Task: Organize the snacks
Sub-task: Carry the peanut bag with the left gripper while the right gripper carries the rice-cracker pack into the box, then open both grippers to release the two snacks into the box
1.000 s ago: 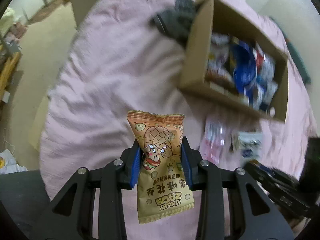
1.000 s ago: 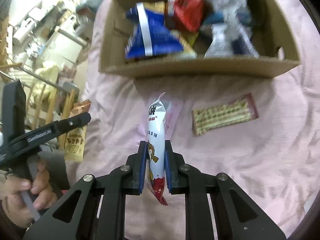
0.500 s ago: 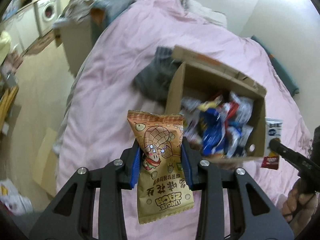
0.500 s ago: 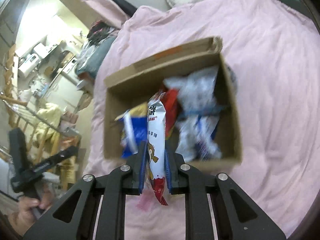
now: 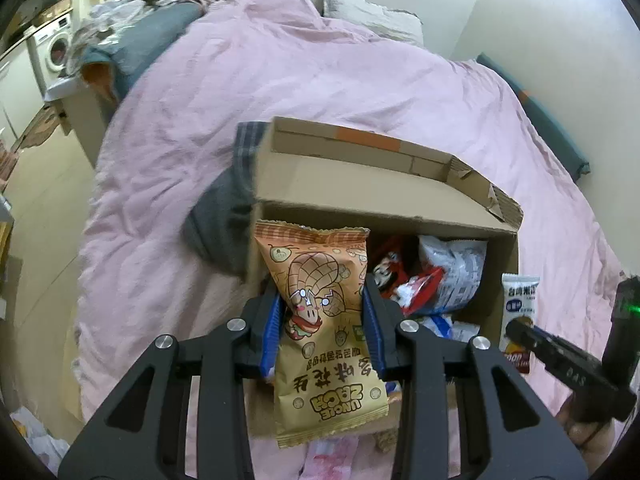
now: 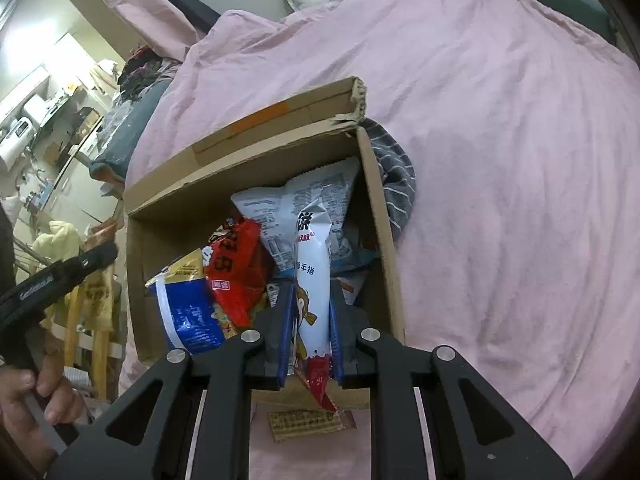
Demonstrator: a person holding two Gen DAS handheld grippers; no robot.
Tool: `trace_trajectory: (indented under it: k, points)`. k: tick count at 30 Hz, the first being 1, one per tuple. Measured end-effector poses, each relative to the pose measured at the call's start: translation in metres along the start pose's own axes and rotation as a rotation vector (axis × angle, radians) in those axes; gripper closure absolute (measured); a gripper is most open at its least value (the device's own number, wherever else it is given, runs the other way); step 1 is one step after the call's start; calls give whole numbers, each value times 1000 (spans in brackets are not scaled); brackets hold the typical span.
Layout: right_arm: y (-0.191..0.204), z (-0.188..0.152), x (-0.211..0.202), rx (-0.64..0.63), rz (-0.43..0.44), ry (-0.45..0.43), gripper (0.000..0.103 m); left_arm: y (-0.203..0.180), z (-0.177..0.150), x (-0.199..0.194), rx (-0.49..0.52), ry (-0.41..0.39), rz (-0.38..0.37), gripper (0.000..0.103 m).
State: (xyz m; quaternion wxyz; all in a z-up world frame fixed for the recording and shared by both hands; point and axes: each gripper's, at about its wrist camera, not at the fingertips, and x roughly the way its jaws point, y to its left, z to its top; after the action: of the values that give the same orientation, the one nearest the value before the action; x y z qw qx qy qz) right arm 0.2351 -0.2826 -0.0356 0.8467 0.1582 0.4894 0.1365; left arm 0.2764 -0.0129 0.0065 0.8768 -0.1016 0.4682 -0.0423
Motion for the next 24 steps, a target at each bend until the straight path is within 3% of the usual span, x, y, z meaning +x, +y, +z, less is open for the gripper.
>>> trace_trajectory:
  k: [8,19,21,23,24]
  points:
    - [-8,-4,6,37,15,36,86,-18,11,38,-12,71,-28,71]
    - [-2,-6,17,36,33,72,85,-34,12,48,11,89,-27,70]
    - [-3,-6,17,44,40,68,85,-35,12,48,18,97,-23,68]
    - [-3,-6,16,49,51,69,85,-37,10,47,24,95,-28,53]
    - [-3,-6,16,50,54,68,85,-38,11,47,27,89,-33,51]
